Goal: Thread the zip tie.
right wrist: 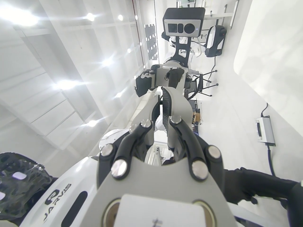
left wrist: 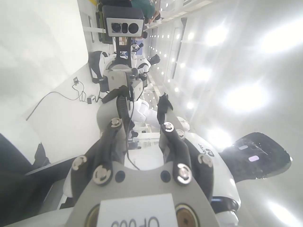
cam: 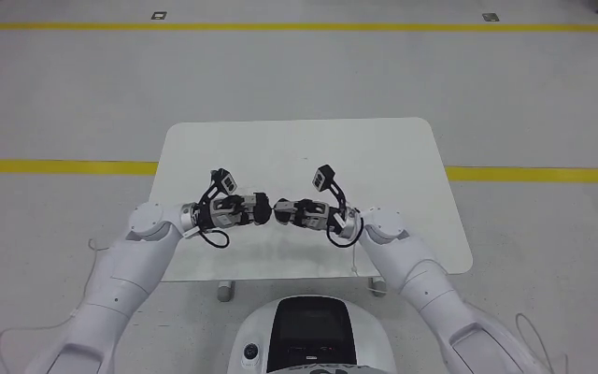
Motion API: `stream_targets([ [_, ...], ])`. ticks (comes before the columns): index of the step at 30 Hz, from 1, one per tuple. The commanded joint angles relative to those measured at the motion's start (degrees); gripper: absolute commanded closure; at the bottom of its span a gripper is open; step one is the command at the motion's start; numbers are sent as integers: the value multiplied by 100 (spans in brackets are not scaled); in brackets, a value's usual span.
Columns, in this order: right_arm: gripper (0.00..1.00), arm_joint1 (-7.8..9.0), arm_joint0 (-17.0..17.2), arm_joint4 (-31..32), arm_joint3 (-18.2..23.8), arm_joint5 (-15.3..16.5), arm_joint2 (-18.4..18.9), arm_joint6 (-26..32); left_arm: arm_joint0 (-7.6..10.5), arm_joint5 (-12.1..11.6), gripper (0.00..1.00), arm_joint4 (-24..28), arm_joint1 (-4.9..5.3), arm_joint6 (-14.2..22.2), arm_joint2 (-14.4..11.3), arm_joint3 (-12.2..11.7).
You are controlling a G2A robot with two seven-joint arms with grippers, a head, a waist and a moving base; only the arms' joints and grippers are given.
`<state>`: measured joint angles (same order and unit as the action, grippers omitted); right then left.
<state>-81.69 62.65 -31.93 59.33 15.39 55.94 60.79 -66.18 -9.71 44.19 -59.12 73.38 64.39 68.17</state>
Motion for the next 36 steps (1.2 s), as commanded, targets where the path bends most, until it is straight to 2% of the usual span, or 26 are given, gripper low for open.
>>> stream_targets([
  [1,100,-6,-9,-3,-13,4,-28,-6,-2,-3,75,-11,1,-13,-14,4],
  [9,100,-25,-59,-18,-100,26,-106,-16,3,-11,81,-42,11,-46,-39,6],
  [28,100,-2,-54,-26,-132,44,-108,-42,-9,-20,85,-69,39,-87,-77,27],
  [36,100,3,-59,-40,-129,63,-113,-54,3,-1,91,-92,44,-96,-117,24],
])
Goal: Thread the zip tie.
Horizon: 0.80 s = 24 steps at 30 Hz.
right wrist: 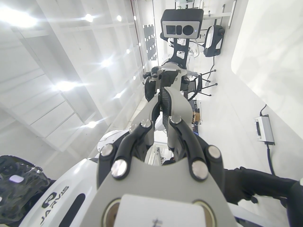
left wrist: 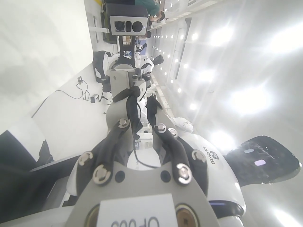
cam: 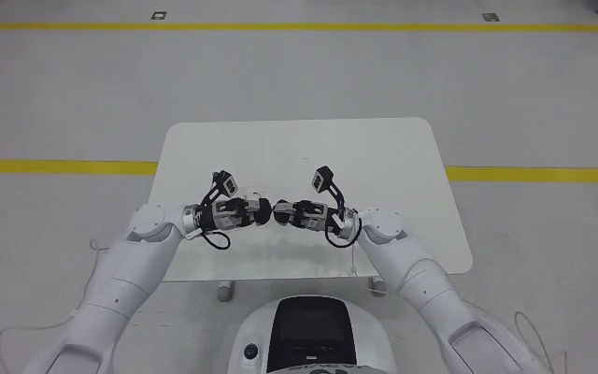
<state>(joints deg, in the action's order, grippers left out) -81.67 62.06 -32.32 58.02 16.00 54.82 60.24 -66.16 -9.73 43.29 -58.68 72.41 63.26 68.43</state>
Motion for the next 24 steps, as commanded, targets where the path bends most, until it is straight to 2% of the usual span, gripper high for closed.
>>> stream_targets([
  [1,100,1,0,-3,2,3,-2,1,2,2,91,-4,1,2,-10,-2],
  [6,100,2,11,-39,5,17,-4,-7,11,6,96,-25,5,-5,-36,-15],
  [24,100,13,21,-81,35,43,-11,-1,39,1,100,-28,18,-44,-90,-34],
])
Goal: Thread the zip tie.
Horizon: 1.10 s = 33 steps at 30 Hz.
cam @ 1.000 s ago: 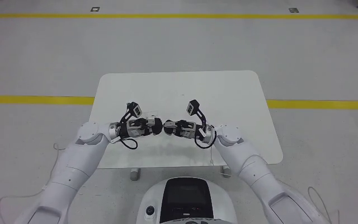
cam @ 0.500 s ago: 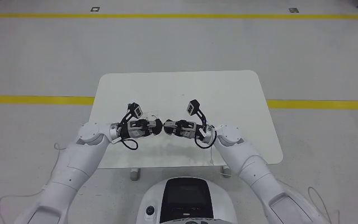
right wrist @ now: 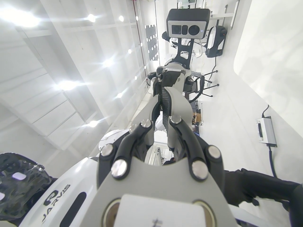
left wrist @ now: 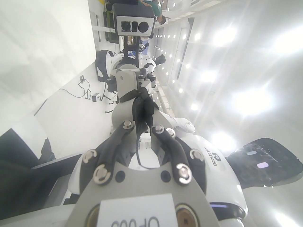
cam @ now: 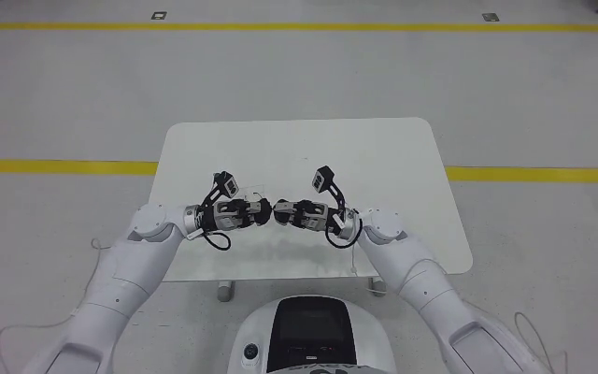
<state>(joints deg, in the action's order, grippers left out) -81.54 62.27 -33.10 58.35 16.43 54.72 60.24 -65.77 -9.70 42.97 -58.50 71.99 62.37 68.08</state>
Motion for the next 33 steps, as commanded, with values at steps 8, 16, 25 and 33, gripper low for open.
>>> stream_targets([
  [8,0,6,67,-425,-63,118,151,24,-21,-80,100,33,21,-18,47,16],
  [16,0,22,233,-486,-1,305,279,-351,-78,-100,100,44,48,-69,104,89],
  [25,0,13,316,-513,34,305,286,-456,-94,-72,100,112,50,-34,99,182],
  [33,0,13,316,-513,34,305,286,-456,-172,-978,100,-2,-8,-749,93,59],
])
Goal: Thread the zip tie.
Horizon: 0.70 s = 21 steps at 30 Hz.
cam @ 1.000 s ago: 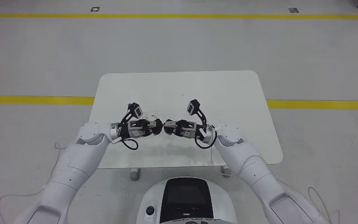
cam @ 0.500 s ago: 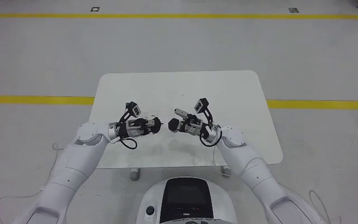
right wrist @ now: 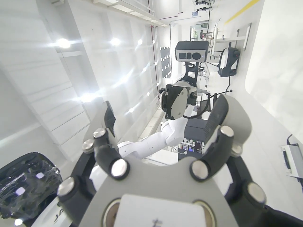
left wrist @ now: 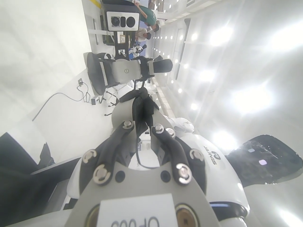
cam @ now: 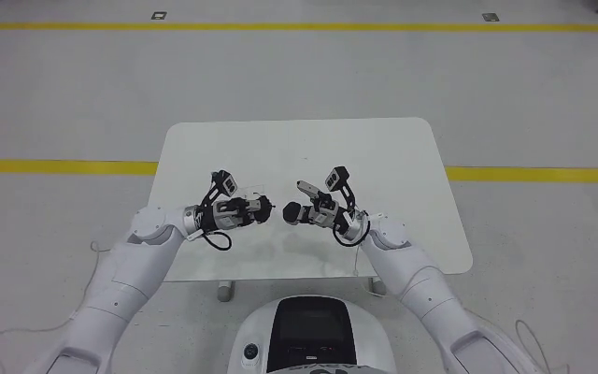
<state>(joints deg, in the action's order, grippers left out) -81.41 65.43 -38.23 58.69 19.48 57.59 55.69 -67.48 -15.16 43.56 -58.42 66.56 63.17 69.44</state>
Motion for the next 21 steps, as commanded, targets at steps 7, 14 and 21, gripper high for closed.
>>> stream_targets([
  [7,0,0,0,0,0,0,0,0,-95,-432,100,-379,-131,-129,1052,23],
  [14,0,0,0,0,0,0,0,0,-314,-432,100,-647,-379,482,2017,-29],
  [21,0,0,0,0,0,0,0,0,-114,-432,100,-961,-628,1210,2903,-478],
])
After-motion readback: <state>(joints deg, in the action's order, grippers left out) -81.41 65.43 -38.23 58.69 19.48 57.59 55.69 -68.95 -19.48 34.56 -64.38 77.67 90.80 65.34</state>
